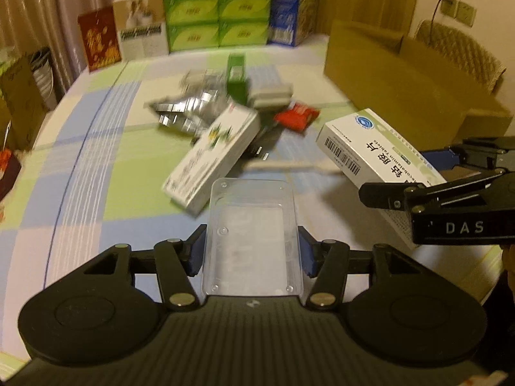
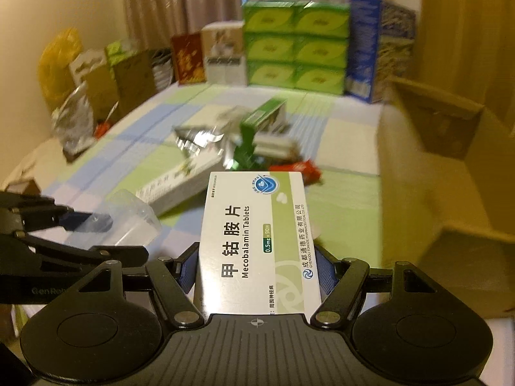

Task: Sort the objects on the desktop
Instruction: 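Lift and carry the medicine box and tray with both grippers over the cardboard box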

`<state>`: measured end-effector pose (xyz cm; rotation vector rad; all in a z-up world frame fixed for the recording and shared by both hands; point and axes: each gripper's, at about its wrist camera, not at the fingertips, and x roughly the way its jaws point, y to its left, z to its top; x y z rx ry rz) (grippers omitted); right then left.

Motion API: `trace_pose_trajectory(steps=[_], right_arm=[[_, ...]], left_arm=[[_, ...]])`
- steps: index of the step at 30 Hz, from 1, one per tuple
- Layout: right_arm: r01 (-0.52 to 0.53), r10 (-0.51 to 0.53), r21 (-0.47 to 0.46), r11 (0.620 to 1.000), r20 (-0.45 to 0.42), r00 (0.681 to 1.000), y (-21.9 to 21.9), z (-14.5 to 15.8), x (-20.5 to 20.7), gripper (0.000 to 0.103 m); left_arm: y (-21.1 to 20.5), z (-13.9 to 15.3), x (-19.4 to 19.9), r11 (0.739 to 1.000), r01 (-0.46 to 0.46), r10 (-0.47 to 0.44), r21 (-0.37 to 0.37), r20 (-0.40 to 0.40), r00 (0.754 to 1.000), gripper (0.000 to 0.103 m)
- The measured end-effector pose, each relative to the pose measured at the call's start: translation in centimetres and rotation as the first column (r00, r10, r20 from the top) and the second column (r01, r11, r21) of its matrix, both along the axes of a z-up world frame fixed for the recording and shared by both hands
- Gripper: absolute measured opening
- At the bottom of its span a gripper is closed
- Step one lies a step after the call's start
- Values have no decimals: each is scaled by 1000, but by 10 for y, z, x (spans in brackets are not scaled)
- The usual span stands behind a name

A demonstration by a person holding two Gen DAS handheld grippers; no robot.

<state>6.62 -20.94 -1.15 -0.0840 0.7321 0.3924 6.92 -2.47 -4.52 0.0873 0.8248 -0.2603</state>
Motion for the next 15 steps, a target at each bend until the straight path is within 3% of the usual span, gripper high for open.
trace_pose_trajectory(steps=[8, 15], right_arm=[[109, -110, 22, 994, 94, 990, -69, 77, 0, 68], [226, -225, 5, 974, 109, 968, -146, 99, 12, 68]], left_arm=[[-50, 55, -2, 996, 69, -66, -51, 68, 995, 51], [-118, 95, 13, 984, 162, -153, -77, 114, 982, 51]])
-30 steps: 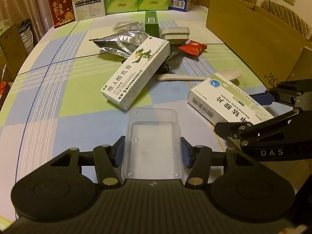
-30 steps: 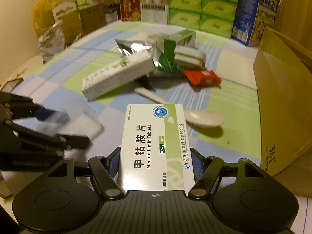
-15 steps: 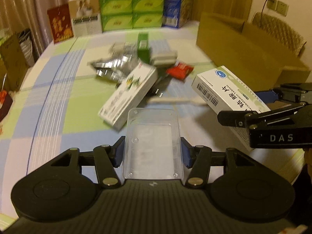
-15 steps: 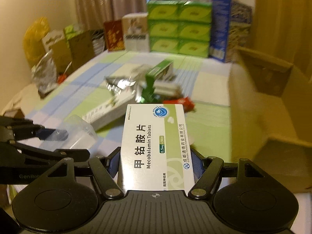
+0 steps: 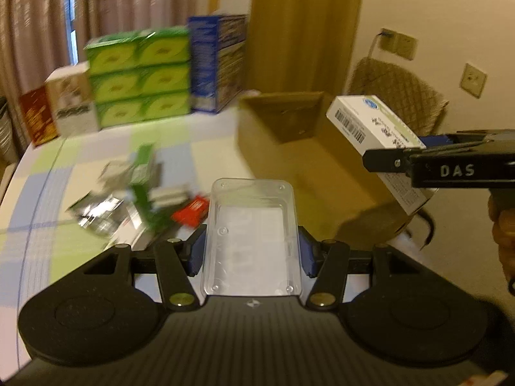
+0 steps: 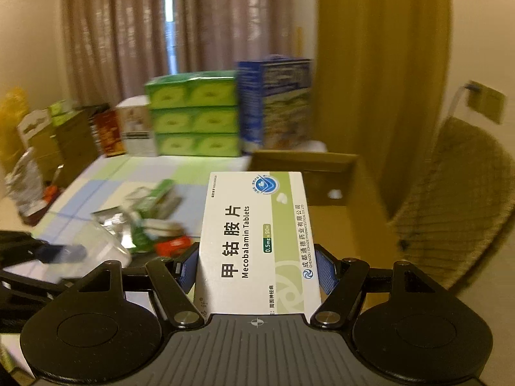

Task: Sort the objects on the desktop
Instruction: 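Lift and carry the medicine box and tray with both grippers over the cardboard box, then open both grippers to drop the medicine box and tray into the cardboard box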

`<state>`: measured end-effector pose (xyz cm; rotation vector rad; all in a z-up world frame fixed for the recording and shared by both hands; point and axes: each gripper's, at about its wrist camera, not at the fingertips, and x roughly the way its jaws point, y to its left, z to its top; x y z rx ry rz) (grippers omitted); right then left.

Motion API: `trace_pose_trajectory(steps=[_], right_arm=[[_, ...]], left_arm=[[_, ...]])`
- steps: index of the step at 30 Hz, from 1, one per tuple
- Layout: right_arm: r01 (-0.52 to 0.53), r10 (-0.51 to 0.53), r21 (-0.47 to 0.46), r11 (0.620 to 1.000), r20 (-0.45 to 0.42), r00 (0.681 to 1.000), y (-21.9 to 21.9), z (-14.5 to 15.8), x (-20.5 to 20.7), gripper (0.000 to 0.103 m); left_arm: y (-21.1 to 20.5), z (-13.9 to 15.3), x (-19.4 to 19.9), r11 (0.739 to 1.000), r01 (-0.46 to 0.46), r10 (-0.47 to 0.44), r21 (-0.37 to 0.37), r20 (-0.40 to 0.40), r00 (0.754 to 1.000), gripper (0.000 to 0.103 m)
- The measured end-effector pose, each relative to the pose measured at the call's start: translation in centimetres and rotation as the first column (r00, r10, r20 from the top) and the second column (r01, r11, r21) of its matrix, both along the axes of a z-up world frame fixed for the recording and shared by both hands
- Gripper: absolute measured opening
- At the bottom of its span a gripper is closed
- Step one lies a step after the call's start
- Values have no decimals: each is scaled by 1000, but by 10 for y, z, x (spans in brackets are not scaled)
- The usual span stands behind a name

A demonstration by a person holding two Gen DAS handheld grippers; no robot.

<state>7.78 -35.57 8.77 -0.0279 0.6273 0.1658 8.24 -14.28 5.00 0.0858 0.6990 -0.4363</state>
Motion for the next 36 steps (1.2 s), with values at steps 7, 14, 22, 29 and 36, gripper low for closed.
trace_pose_trajectory(steps=[7, 14, 22, 29, 36], right_arm=[[70, -70, 7, 998, -38, 997, -55, -13, 16, 68], [91, -90, 22, 996, -66, 994, -78, -32, 39, 68], [109, -106, 47, 993, -76, 991, -88, -46, 64, 68], [110, -105, 58, 992, -89, 991, -87, -52, 70, 68], [88, -82, 67, 994, -93, 992, -76, -53, 70, 68]], left_arm=[[-65, 14, 39, 997, 82, -82, -10, 9, 997, 51], [-111, -4, 76, 989, 149, -149, -15, -24, 989, 51], [-125, -30, 103, 984, 174, -176, -41, -66, 982, 51], [-122, -44, 114, 984, 170, -174, -58, -76, 982, 56], [-101, -35, 109, 990, 128, -132, -65, -53, 990, 56]])
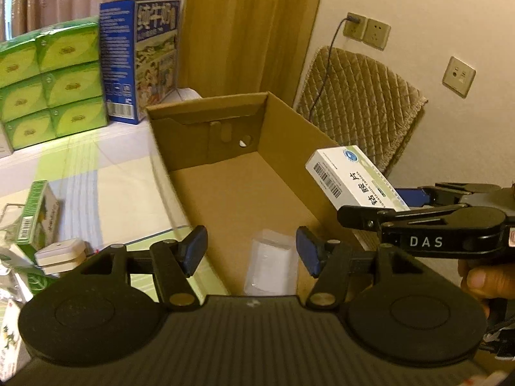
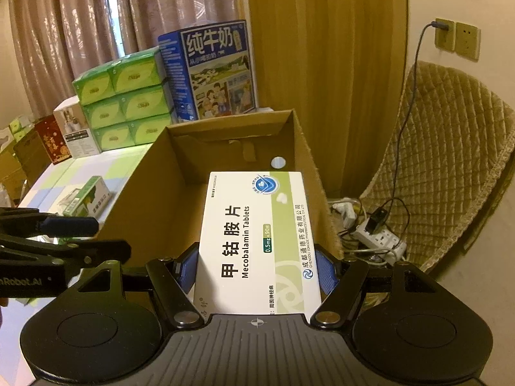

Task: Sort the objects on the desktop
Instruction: 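Open both grippers to drop the medicine box and tray into the cardboard box, then move both grippers back over the table toward the remaining items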

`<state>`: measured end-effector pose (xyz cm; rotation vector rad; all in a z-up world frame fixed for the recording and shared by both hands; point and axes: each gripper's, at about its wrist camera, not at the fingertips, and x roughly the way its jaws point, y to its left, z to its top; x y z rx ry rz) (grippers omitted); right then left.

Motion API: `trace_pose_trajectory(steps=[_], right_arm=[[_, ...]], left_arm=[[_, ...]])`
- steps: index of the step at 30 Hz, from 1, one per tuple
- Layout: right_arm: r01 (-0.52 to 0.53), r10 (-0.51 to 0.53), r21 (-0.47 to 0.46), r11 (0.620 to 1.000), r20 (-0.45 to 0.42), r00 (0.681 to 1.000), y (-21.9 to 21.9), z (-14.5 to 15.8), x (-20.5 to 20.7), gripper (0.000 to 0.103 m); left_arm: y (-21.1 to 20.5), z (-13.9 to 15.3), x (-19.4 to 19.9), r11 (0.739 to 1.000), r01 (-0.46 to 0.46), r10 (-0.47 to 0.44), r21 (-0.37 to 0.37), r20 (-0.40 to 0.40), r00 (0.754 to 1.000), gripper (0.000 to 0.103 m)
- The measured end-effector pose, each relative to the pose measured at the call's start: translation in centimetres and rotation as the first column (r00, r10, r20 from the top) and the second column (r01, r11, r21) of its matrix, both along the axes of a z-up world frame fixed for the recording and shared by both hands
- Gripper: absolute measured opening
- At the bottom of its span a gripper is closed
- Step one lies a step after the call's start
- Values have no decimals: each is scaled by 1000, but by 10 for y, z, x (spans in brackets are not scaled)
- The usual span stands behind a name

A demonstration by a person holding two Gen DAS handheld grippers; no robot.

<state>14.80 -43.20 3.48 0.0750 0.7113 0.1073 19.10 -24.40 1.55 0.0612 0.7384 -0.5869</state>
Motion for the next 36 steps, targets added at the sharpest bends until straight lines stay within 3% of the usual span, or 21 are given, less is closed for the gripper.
trace_pose_trajectory(steps=[3, 6, 21, 29, 36], right_arm=[[-5, 4, 23, 1000, 5, 1000, 2, -1, 2, 68], [13, -14, 45, 999, 23, 1000, 0, 4, -1, 76], [-35, 25, 69, 997, 134, 991, 28, 59, -50, 84], [-130, 114, 86, 988, 174, 978, 76, 81, -78, 92], [-201, 187, 64, 977, 180, 966, 120, 88, -91, 97]], left_arm=[[9, 4, -3, 1000, -15, 15, -8, 4, 1000, 56], [16, 10, -8, 1000, -26, 26, -6, 19, 999, 56], [68, 46, -52, 993, -114, 112, 23, 61, 992, 60], [123, 75, -89, 975, -218, 213, 35, 110, 971, 70], [175, 76, -113, 959, -280, 273, 45, 126, 954, 85]])
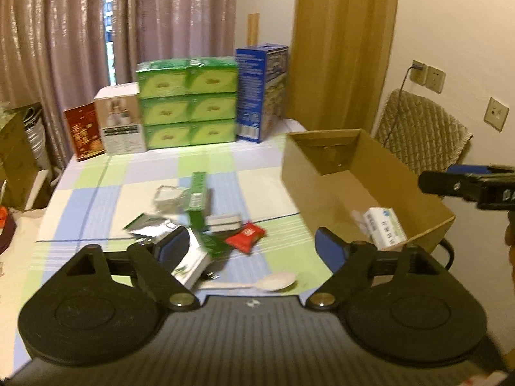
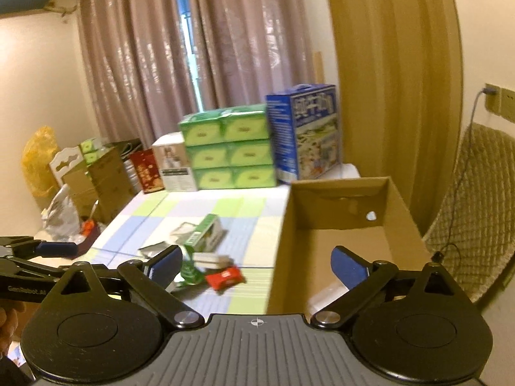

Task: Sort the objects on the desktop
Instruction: 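Move both grippers back over the table toward the remaining items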

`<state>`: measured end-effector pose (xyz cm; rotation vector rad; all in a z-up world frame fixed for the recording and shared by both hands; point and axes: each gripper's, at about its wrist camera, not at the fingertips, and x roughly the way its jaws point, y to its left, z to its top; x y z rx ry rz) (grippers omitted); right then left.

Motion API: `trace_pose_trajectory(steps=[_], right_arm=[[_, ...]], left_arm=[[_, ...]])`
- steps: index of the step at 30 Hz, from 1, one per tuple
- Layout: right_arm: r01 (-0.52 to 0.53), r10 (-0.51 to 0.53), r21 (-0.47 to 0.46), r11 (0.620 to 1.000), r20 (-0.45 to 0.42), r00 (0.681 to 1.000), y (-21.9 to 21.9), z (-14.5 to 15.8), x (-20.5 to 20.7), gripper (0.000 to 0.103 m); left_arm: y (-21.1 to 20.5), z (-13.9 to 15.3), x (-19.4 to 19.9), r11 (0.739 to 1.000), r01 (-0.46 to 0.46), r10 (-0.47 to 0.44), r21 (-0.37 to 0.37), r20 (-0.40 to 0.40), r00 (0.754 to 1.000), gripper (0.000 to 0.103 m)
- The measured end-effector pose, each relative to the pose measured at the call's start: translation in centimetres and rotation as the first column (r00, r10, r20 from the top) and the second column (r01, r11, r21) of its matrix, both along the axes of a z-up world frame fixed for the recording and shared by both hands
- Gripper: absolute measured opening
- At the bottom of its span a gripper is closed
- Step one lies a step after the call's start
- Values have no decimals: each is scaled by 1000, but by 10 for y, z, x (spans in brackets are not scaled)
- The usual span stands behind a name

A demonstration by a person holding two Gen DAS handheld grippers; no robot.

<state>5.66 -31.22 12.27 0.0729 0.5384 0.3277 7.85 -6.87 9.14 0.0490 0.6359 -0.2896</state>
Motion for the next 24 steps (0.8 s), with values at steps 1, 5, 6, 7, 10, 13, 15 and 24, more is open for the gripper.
trace_pose_trajectory(steps=[1, 5, 6, 7, 10, 13, 15, 24], right_arm=[[-13, 13, -5, 1000, -2, 1000, 6, -1, -1, 97], [-76, 75, -39, 996, -5, 997, 30, -10, -8, 98], [-97, 97, -49, 994, -10, 995, 37, -13, -8, 98], [-116, 115, -57, 992, -13, 993, 43, -18, -10, 98], [-164, 162, -76, 984, -33, 986, 61, -35, -9, 98], [-212, 206, -97, 973, -68, 976, 79, -56, -2, 98], [-246, 237, -110, 963, -83, 968, 90, -70, 4, 98], [-343, 314, -181, 922, -170, 934, 116, -141, 40, 98]], left_arm=[[7, -2, -1, 1000, -7, 7, 4, -2, 1000, 87], [39, -9, -6, 999, -46, 46, 20, -2, 999, 91], [46, -12, -7, 998, -56, 56, 24, -4, 998, 92], [53, -14, -9, 998, -64, 64, 28, -4, 998, 93], [72, -25, -10, 995, -80, 81, 57, -8, 997, 94], [89, -40, -8, 993, -90, 92, 74, -24, 995, 94], [99, -52, -6, 993, -86, 90, 79, -44, 995, 94], [111, -107, 24, 995, -25, 34, 92, -103, 994, 94]])
